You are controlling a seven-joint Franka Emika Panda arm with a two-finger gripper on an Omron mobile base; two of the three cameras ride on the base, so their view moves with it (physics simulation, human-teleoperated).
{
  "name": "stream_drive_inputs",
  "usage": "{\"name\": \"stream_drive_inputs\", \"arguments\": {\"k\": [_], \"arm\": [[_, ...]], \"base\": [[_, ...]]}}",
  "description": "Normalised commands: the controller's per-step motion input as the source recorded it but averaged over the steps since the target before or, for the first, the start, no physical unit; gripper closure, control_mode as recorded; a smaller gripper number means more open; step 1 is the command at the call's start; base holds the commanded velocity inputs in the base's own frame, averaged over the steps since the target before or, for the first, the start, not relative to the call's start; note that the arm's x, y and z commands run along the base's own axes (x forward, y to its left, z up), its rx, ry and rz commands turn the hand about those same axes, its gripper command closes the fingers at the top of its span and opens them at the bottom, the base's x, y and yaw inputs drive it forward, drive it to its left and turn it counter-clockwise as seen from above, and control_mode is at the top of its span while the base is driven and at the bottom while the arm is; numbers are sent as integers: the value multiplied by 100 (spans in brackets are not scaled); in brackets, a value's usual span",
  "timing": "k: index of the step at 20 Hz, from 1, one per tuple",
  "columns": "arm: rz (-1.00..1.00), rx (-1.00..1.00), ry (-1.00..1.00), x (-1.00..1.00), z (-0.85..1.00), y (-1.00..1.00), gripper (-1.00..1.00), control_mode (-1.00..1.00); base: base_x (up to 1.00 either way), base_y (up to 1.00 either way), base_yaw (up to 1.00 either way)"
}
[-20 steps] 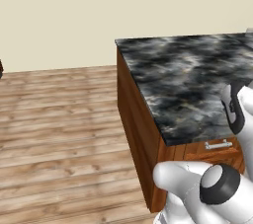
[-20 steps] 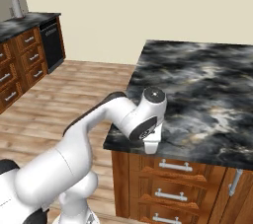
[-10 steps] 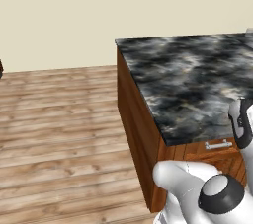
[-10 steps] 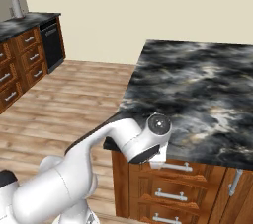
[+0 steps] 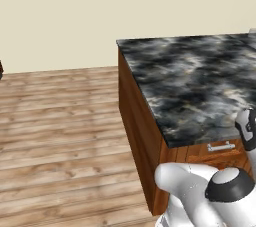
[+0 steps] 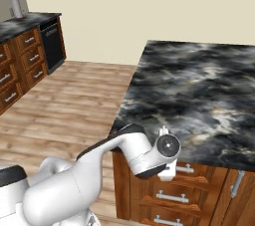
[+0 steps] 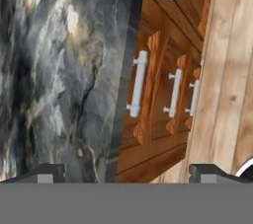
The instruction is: Take the tongs from the drawer on the right and place them on the dining counter next to the tray containing the kebab skewer.
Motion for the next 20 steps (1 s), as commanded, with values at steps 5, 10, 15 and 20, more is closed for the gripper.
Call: {"name": "stream_drive_inputs", "arguments": {"k": [5,10,15,20], "arm": [[1,0,-8,0,-27,-27,-100,-100],[0,0,-12,0,-35,-20,-100,-100],[0,0,-8,0,-17,-15,-100,-100],[0,0,-1,0,-23,-2,-100,-100]], "base": [[0,0,0],[0,0,0],[0,0,0],[0,0,0]]}}
